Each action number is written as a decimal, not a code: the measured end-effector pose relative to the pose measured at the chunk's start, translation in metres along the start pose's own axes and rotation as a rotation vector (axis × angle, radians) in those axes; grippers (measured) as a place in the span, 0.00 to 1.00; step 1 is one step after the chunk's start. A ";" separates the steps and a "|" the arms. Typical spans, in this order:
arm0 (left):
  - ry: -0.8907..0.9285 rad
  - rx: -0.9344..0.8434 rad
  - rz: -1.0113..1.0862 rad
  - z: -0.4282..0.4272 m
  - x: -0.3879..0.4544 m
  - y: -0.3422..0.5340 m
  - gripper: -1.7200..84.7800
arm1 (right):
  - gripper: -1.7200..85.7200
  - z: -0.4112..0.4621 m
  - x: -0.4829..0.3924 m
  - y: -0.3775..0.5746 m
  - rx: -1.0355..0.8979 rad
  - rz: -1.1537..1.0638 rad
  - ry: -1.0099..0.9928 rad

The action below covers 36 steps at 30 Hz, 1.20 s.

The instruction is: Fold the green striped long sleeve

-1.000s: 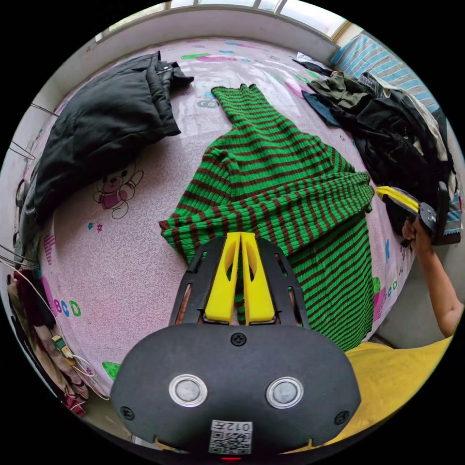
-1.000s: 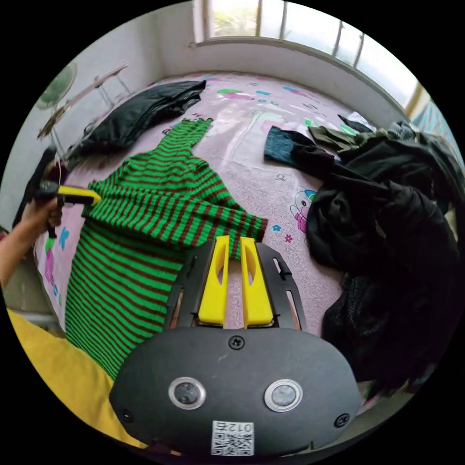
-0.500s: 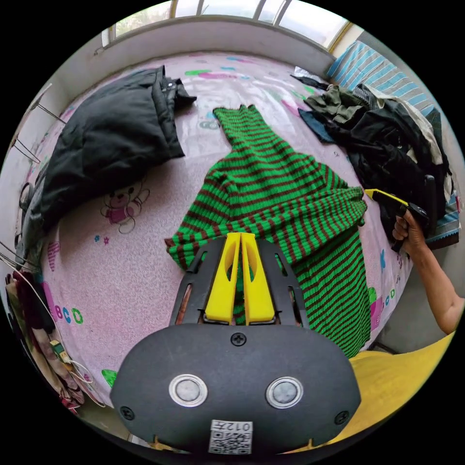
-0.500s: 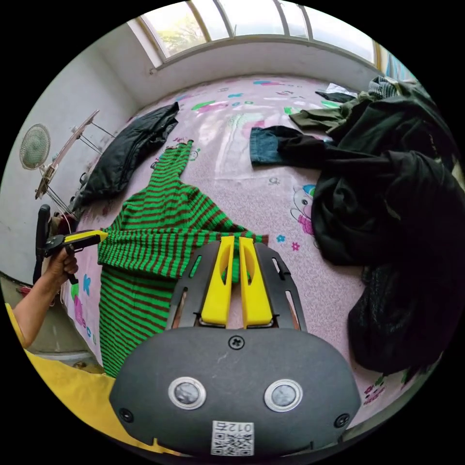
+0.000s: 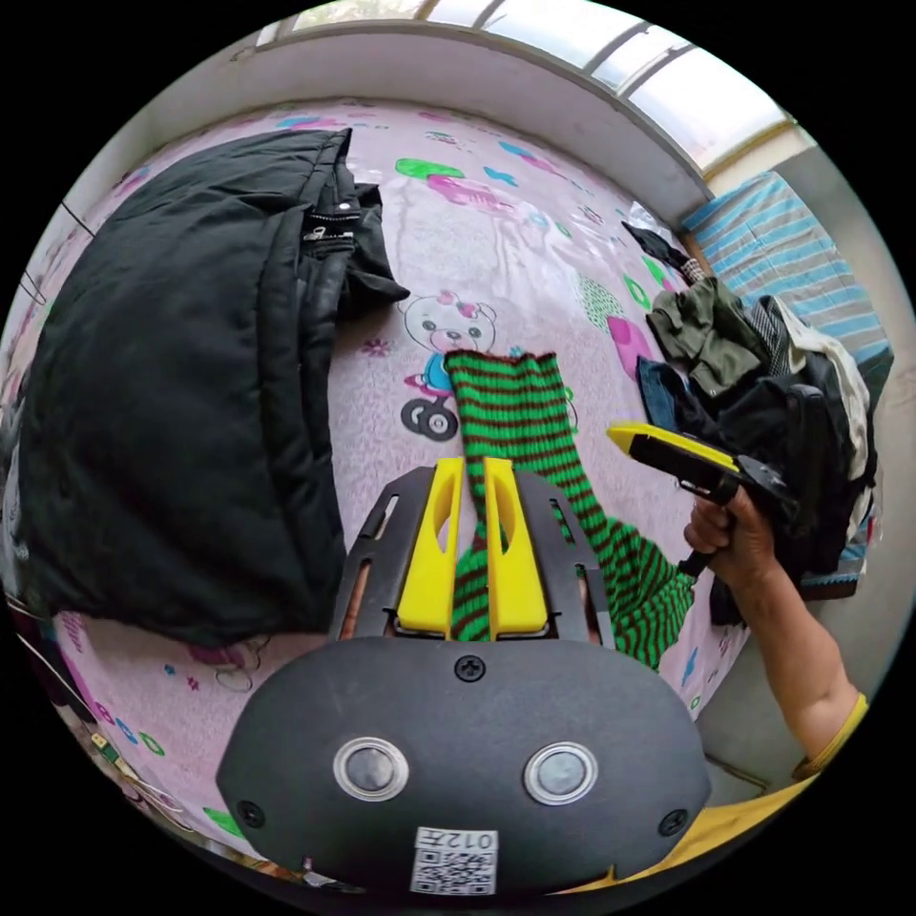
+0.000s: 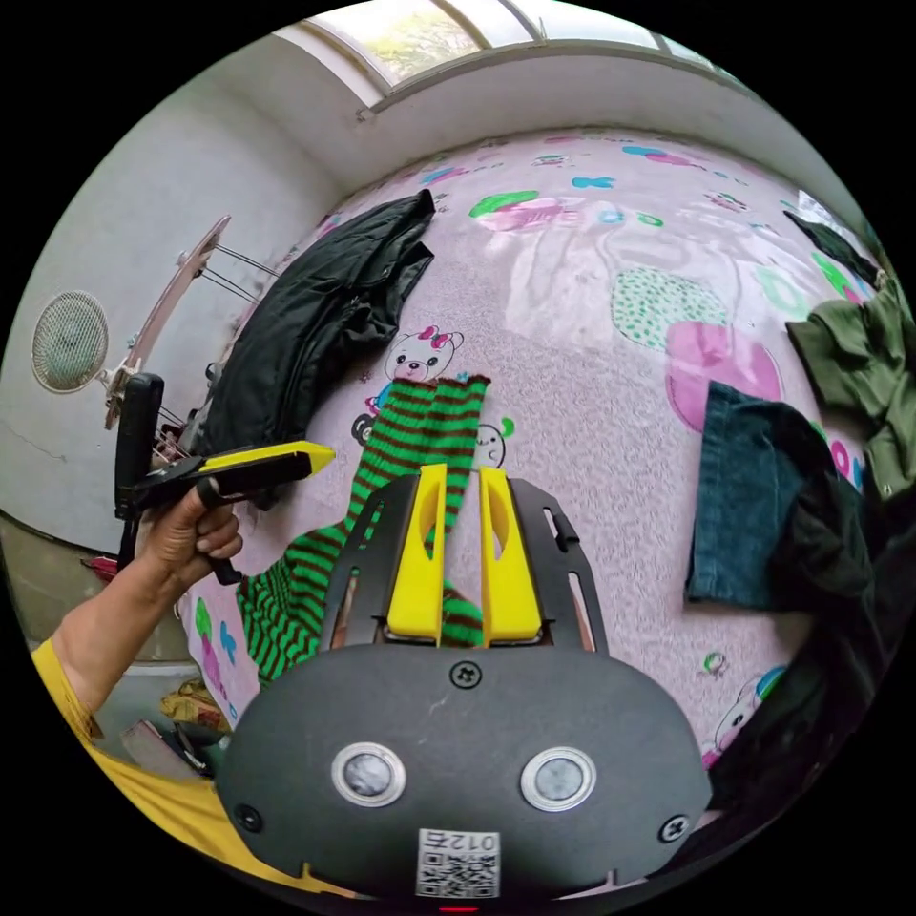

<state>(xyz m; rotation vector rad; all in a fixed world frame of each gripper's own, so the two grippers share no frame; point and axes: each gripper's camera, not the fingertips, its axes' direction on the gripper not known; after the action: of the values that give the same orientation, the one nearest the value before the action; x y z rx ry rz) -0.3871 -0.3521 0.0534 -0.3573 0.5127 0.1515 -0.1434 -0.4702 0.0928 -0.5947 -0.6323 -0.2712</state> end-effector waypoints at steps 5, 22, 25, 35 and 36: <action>-0.013 -0.036 0.029 0.020 -0.005 -0.026 0.04 | 0.09 0.017 0.015 -0.019 -0.016 -0.002 -0.013; 0.326 0.178 0.068 -0.054 -0.051 0.034 0.02 | 0.02 -0.059 0.056 0.025 0.119 -0.055 -0.356; 0.410 0.242 0.121 -0.089 -0.051 0.073 0.02 | 0.02 -0.099 0.047 0.058 0.189 -0.109 -0.465; 0.350 0.197 0.225 -0.100 -0.034 0.237 0.02 | 0.02 -0.118 -0.001 0.213 0.067 -0.233 -0.336; 0.334 0.170 0.213 -0.092 -0.034 0.253 0.02 | 0.02 -0.110 -0.003 0.228 0.055 -0.212 -0.315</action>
<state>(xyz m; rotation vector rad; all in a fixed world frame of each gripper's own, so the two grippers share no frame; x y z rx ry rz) -0.5160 -0.1533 -0.0793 -0.1605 0.8884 0.2547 0.0003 -0.3531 -0.0801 -0.5217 -1.0071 -0.3602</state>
